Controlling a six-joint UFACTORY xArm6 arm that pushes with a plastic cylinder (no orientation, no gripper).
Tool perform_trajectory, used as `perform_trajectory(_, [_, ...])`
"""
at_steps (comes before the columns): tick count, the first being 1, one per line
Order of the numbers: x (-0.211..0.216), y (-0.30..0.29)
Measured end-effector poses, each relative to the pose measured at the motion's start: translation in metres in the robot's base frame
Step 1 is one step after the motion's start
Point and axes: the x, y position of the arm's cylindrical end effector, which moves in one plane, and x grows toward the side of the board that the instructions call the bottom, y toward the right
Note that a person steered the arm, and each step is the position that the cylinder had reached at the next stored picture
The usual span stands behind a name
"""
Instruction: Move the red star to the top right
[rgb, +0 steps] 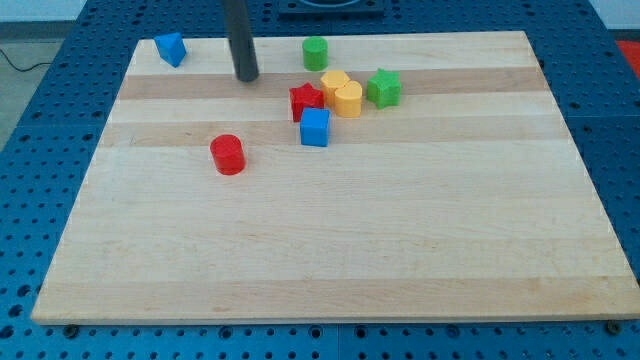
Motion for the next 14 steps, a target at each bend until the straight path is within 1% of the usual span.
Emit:
perform_trajectory(1, [0.016, 0.0])
perform_trajectory(2, [0.018, 0.004])
perform_trajectory(4, [0.065, 0.024])
perform_trajectory(5, [0.069, 0.05])
perform_trajectory(6, [0.062, 0.062])
perform_trajectory(7, [0.046, 0.061])
perform_trajectory(8, [0.051, 0.06])
perform_trajectory(9, [0.07, 0.071])
perform_trajectory(12, [0.113, 0.144])
perform_trajectory(13, [0.107, 0.15])
perform_trajectory(14, [0.086, 0.147])
